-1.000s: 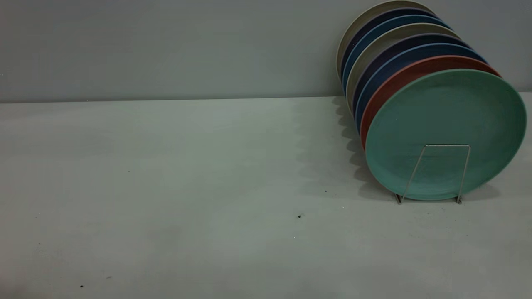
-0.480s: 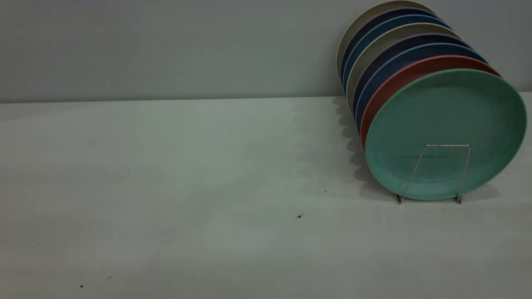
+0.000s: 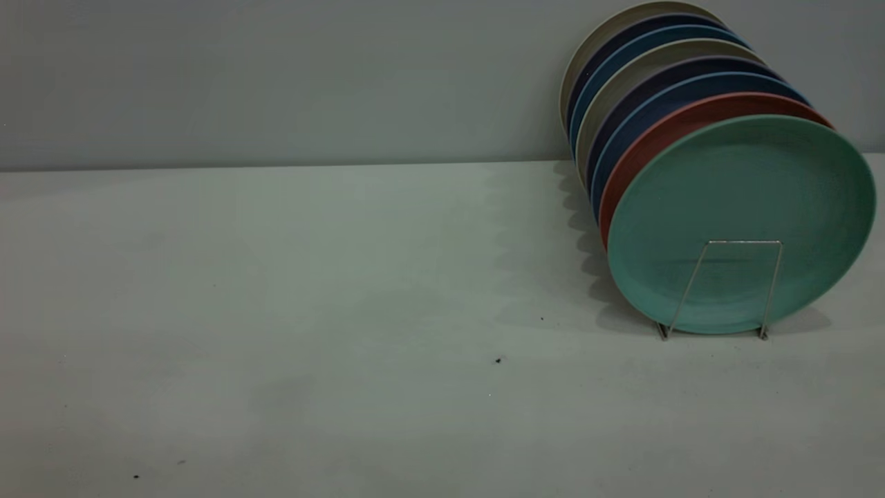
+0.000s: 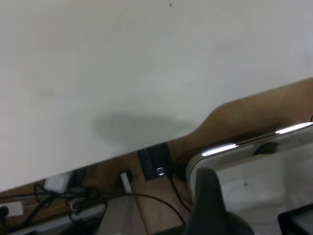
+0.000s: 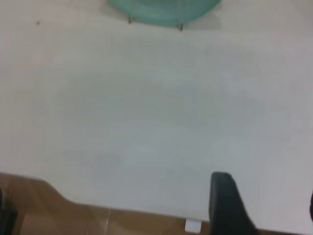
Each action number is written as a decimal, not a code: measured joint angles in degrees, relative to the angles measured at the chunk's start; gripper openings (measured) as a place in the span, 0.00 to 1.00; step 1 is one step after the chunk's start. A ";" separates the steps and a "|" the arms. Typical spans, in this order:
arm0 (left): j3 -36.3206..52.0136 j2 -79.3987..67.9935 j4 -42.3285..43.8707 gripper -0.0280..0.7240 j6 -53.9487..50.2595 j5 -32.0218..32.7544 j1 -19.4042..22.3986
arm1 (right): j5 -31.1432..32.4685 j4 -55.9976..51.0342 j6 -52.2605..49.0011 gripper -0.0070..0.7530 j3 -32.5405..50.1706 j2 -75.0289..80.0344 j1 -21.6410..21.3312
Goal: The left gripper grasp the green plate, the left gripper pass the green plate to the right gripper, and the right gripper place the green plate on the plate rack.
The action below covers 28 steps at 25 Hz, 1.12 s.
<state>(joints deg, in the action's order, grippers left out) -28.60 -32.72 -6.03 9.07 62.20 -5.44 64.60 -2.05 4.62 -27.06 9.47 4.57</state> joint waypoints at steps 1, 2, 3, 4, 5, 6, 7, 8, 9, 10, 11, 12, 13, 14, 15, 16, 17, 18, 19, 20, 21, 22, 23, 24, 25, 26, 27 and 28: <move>0.44 1.19 0.39 0.79 -0.14 0.41 0.00 | 0.00 0.00 0.00 0.56 0.00 -0.38 0.00; 0.60 2.36 0.74 0.79 -0.34 0.81 0.00 | 0.00 0.03 0.00 0.56 0.00 -0.66 0.00; 0.66 3.59 0.96 0.79 -0.71 0.88 0.00 | 0.00 0.03 0.00 0.56 0.00 -0.83 0.00; 0.66 4.69 1.08 0.79 -0.87 0.90 0.00 | 0.00 0.03 0.00 0.56 0.00 -0.98 0.00; 0.66 6.07 1.08 0.79 -0.88 0.95 0.00 | 0.00 0.03 0.00 0.56 0.00 -1.03 0.00; 0.66 7.42 1.08 0.79 -0.92 1.07 0.00 | 0.00 0.03 0.00 0.56 0.00 -1.03 0.00; 0.66 8.56 1.08 0.79 -0.95 1.12 0.00 | 0.05 0.03 0.00 0.56 0.00 -1.03 0.00; 0.66 9.96 1.03 0.79 -0.99 1.11 0.00 | 0.05 0.03 0.00 0.56 0.00 -1.03 0.00; 0.66 11.34 1.03 0.79 -1.01 1.18 0.00 | 0.05 0.03 0.00 0.56 0.00 -1.03 0.00; 0.66 12.68 1.03 0.79 -1.06 1.26 0.00 | 0.05 0.03 0.00 0.56 0.00 -1.03 0.00; 0.66 13.80 1.03 0.79 -1.06 1.30 0.00 | 0.05 0.03 0.00 0.56 0.00 -1.37 0.00; 0.66 15.14 1.03 0.79 -1.06 1.30 0.00 | 0.05 0.03 0.00 0.56 0.00 -2.15 0.00; 0.66 16.45 1.03 0.79 -1.06 1.38 0.00 | 0.05 0.03 0.00 0.56 0.00 -3.35 0.00; 0.66 17.71 1.03 0.79 -1.06 1.45 0.00 | 0.05 0.03 0.00 0.56 0.00 -4.92 0.00; 0.66 18.74 1.03 0.79 -1.06 1.52 0.00 | 0.05 0.03 0.00 0.56 0.00 -6.42 0.00; 0.66 20.05 1.03 0.79 -1.06 1.56 0.00 | 0.10 0.03 0.00 0.56 0.00 -8.33 0.00; 0.66 21.46 1.03 0.79 -1.06 1.58 0.00 | 0.22 0.03 0.00 0.56 0.00 -9.52 0.00; 0.66 22.69 1.03 0.79 -1.11 1.63 0.00 | 0.39 0.03 0.00 0.56 0.00 -10.36 0.00; 0.66 24.22 0.99 0.79 -1.08 1.71 0.00 | 0.54 0.03 0.00 0.56 0.00 -10.42 0.00; 0.66 25.78 0.90 0.79 -1.08 1.84 0.30 | 0.54 0.03 0.00 0.56 0.00 -10.42 -0.11; 0.66 27.42 0.90 0.79 -1.08 2.00 1.02 | 0.54 0.03 0.00 0.56 0.00 -10.42 -0.33; 0.66 28.85 0.90 0.79 -1.08 2.15 1.93 | 0.54 0.03 0.00 0.56 0.00 -10.44 -0.66; 0.66 30.71 0.90 0.79 -1.08 2.21 2.55 | 0.54 0.03 0.00 0.56 0.00 -10.44 -1.09; 0.66 32.36 0.90 0.79 -1.08 2.40 2.99 | 0.54 0.03 0.00 0.56 0.00 -10.44 -1.40; 0.66 33.26 0.90 0.79 -1.08 2.68 3.07 | 0.54 0.03 0.00 0.56 0.00 -10.44 -1.80; 0.66 33.71 0.90 0.79 -1.13 2.97 2.96 | 0.54 0.03 0.00 0.56 0.00 -10.44 -1.92; 0.66 33.83 0.90 0.79 -1.13 3.09 2.78 | 0.54 0.03 0.00 0.56 0.00 -10.44 -1.96; 0.66 33.95 0.90 0.79 -1.13 3.09 2.43 | 0.54 0.03 0.00 0.56 0.00 -10.44 -1.98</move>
<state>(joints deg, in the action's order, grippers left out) -27.94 1.23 -5.13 7.94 65.29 -3.01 65.14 -2.02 4.62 -27.06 -0.97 2.60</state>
